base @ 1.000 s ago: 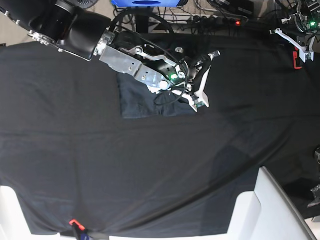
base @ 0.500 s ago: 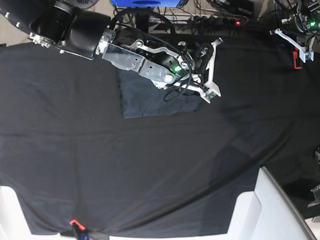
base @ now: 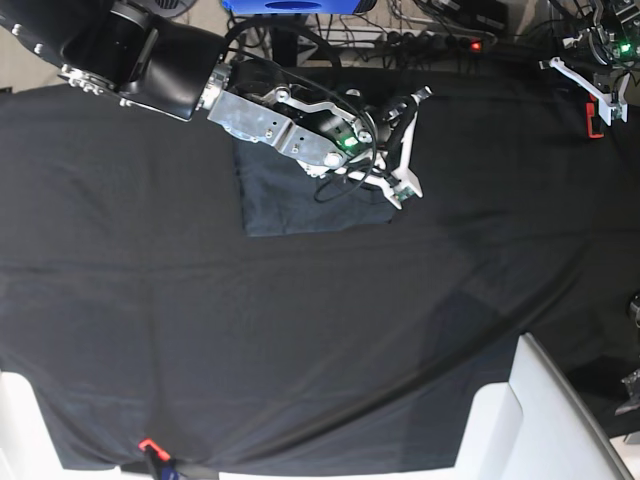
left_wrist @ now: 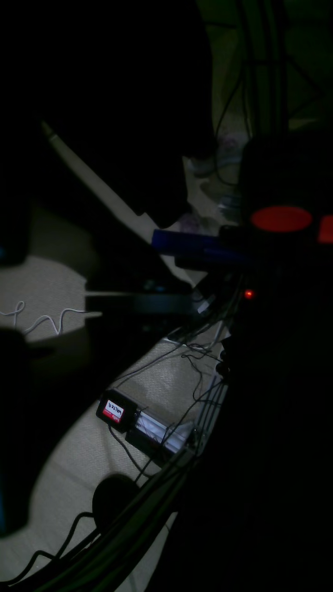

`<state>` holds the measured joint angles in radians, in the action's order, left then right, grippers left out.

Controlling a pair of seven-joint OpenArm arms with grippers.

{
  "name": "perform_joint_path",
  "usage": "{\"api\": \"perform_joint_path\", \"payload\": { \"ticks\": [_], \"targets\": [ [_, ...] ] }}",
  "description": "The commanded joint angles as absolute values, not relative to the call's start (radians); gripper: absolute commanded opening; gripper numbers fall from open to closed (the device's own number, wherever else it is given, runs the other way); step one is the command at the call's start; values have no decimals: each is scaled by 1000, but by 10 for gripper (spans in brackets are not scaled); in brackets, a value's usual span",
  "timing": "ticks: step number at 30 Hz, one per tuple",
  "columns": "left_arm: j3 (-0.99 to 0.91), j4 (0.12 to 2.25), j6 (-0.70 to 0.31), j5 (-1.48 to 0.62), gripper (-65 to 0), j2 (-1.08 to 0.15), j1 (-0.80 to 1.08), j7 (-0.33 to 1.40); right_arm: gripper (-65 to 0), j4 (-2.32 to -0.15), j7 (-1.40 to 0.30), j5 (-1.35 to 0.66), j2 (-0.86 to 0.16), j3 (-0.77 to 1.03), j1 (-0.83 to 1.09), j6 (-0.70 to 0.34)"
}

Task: Fold the T-shirt properly

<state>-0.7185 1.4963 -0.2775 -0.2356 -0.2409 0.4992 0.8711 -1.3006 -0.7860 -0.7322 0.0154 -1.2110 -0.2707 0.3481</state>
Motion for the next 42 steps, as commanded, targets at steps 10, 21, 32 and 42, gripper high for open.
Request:
{"api": "perform_joint_path", "payload": {
  "ticks": [10, 21, 32, 42],
  "targets": [
    [-725, 1509, -272, -232, -650, -259, 507, 863, -410, -1412, -806, -740, 19, -1205, -338, 341],
    [-725, 1511, -272, -232, -650, -259, 504, 863, -630, -1802, -832, -739, -286, -727, -24, 437],
    [-720, 1512, -272, -232, -650, -260, 476, 863, -650, -1833, -829, -737, -297, -694, 91, 441],
    [-725, 1511, -272, -232, -650, -286, 486, 863, -650, -1730, -733, -737, -298, -702, 133, 443]
  ]
}}
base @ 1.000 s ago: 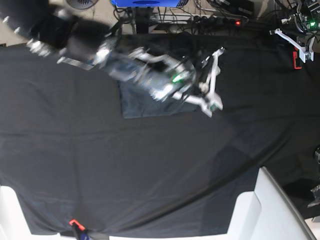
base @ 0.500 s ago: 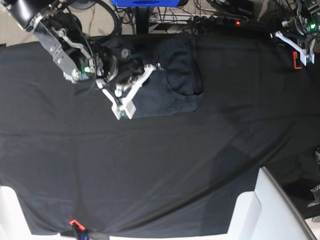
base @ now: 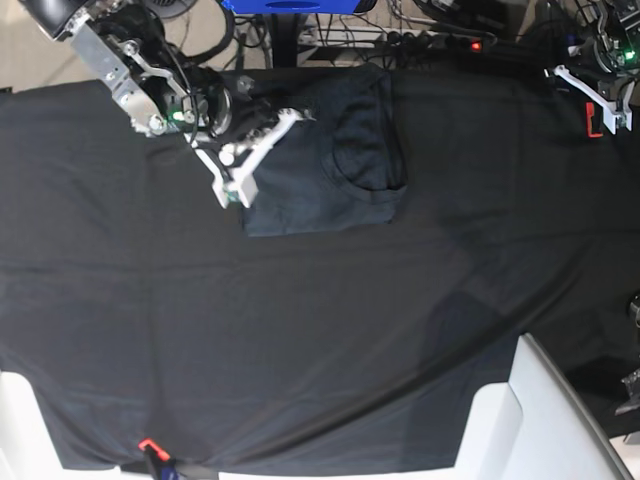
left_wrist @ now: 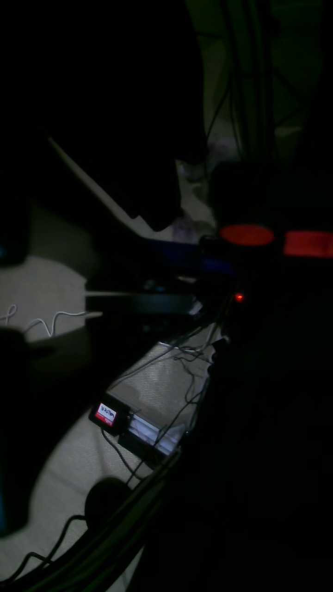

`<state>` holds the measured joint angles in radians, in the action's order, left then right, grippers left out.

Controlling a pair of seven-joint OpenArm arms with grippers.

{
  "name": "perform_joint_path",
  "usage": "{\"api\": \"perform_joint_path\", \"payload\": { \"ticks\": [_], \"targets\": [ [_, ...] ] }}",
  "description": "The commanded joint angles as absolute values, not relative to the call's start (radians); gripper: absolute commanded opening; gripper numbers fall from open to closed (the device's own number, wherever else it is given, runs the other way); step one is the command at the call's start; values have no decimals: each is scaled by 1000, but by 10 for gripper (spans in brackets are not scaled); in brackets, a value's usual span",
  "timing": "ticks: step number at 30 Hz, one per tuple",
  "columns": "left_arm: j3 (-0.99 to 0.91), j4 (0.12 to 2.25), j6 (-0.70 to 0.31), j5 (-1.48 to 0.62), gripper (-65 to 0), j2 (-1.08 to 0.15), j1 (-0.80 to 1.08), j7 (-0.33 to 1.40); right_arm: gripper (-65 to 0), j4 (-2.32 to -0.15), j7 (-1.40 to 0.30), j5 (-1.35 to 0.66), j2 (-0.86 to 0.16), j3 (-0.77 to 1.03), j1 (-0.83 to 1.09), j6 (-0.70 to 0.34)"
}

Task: Fold the T-shirt properly

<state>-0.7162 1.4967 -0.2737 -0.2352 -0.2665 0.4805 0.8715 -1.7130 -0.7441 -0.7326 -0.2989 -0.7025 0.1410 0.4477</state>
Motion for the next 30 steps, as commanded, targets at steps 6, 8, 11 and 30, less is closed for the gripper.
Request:
{"api": "perform_joint_path", "payload": {
  "ticks": [6, 8, 11, 30],
  "targets": [
    [-725, 1511, -272, -232, -650, -288, 483, 863, -650, -1673, -659, -737, -294, -704, 173, 443],
    [-723, 1511, -272, -232, -650, -288, 479, 863, -650, -1658, -647, -737, -294, -704, 176, 443],
    [-720, 1511, -272, -232, -650, -288, 478, 863, -650, -1652, -647, -737, -291, -704, 176, 443],
    [-719, 1509, -272, -232, -650, -295, 476, 863, -650, -1609, -720, -739, -242, -702, -62, 440]
  ]
}}
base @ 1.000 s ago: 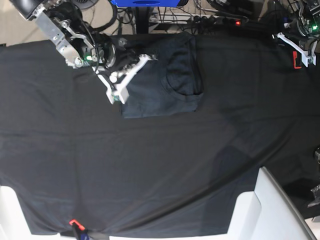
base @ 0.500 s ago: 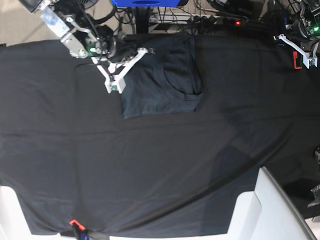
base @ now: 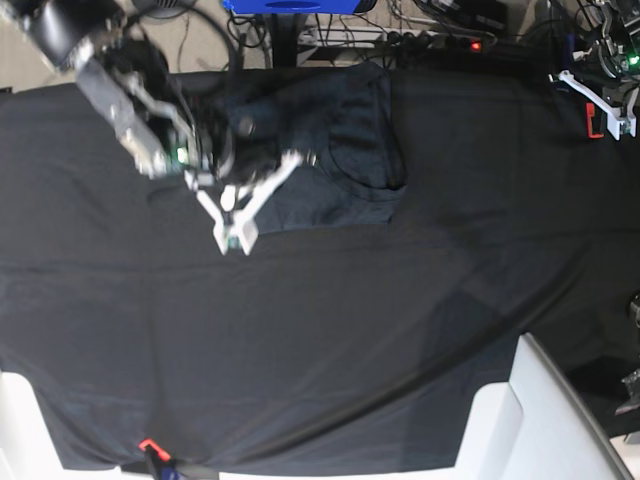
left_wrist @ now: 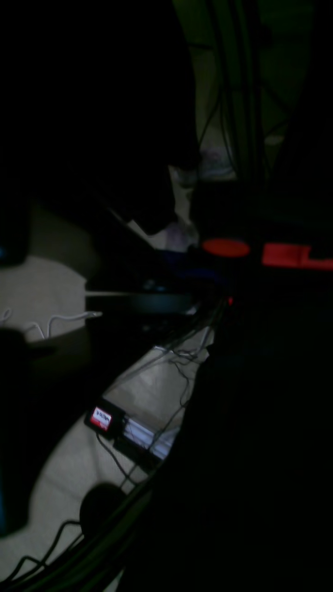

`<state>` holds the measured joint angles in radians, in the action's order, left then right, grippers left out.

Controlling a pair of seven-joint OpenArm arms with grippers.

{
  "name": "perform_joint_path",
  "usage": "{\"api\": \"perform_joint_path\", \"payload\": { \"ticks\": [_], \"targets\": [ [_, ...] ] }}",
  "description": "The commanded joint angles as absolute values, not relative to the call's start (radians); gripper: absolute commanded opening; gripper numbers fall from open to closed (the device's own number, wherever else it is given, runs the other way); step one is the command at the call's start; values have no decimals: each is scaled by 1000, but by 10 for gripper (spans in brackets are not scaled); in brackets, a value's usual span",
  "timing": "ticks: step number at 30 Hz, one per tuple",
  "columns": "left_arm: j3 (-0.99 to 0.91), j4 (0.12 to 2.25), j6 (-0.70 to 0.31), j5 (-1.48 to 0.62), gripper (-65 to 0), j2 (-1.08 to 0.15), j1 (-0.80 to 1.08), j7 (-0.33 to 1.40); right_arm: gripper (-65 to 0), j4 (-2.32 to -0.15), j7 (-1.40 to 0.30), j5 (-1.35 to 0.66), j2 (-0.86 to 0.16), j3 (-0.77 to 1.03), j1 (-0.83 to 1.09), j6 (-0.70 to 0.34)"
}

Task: Fold the T-shirt properly

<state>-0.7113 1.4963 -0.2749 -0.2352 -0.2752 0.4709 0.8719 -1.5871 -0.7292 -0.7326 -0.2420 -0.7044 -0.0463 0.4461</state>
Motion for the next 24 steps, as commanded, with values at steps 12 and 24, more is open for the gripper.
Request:
{"api": "perform_joint_path", "payload": {
  "ticks": [12, 24],
  "targets": [
    [-720, 1509, -272, -232, -650, -294, 487, 863, -650, -1382, -691, -737, -219, -696, -153, 437],
    [-719, 1509, -272, -232, -650, -294, 481, 863, -650, -1330, -634, -739, -243, -696, -147, 441]
  ]
}}
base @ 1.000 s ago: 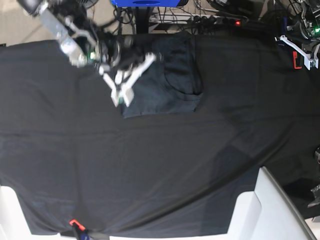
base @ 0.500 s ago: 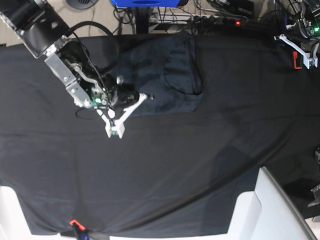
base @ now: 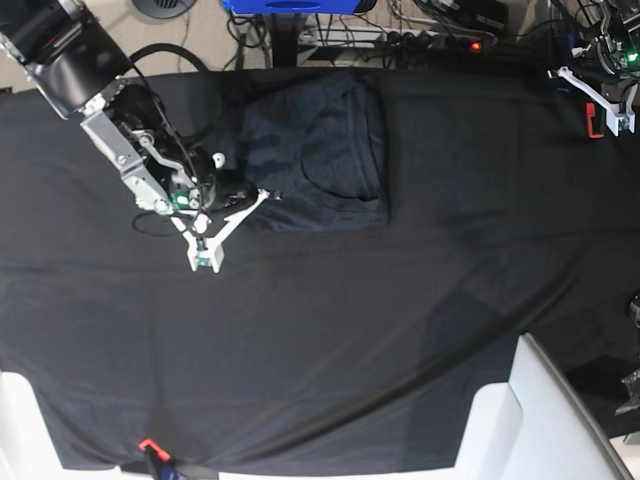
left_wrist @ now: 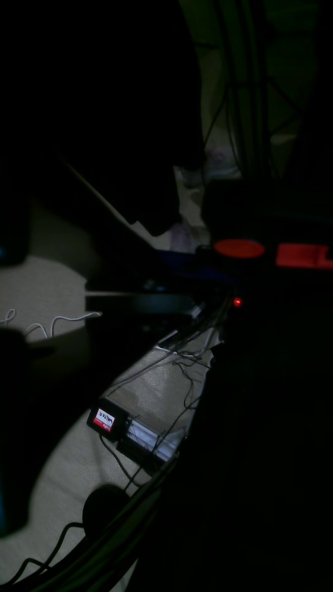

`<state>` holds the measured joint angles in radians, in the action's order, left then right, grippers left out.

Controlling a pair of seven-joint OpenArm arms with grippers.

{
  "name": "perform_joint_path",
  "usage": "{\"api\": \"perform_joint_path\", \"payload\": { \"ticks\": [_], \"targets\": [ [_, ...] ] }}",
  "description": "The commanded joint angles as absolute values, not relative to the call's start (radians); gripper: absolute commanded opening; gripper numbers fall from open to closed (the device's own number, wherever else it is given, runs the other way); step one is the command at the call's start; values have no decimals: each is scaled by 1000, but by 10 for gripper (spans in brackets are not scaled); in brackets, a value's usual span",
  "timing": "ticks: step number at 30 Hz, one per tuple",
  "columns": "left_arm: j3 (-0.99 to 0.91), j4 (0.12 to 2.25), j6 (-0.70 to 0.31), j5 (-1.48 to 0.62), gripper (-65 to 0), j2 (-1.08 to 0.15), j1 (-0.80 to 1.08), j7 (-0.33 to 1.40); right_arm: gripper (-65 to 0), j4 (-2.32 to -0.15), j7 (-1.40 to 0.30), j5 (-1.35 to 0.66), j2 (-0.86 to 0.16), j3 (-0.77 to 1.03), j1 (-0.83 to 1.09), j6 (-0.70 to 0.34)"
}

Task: Fold the T-shirt properly

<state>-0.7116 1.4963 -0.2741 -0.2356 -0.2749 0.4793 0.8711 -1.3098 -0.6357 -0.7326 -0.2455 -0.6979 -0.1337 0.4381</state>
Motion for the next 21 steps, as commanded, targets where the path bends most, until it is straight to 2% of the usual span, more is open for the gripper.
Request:
{"api": "perform_joint_path", "payload": {
  "ticks": [1, 9, 11, 15, 21],
  "targets": [
    [-719, 1509, -272, -232, -650, -294, 479, 863, -650, -1346, -634, -740, -240, -700, -147, 441],
    [-719, 1509, -272, -232, -650, -295, 478, 865, -650, -1531, -636, -740, -246, -694, -101, 447],
    [-719, 1509, -272, -232, -650, -295, 478, 865, -650, -1587, -653, -739, -275, -693, -79, 498],
    [-719, 1509, -272, -232, -650, -297, 478, 865, -650, -1725, -705, -740, -325, -693, 5, 670],
    [-719, 1509, -272, -232, -650, -295, 476, 865, -650, -1859, -708, -739, -374, -693, 171, 698]
  ]
}}
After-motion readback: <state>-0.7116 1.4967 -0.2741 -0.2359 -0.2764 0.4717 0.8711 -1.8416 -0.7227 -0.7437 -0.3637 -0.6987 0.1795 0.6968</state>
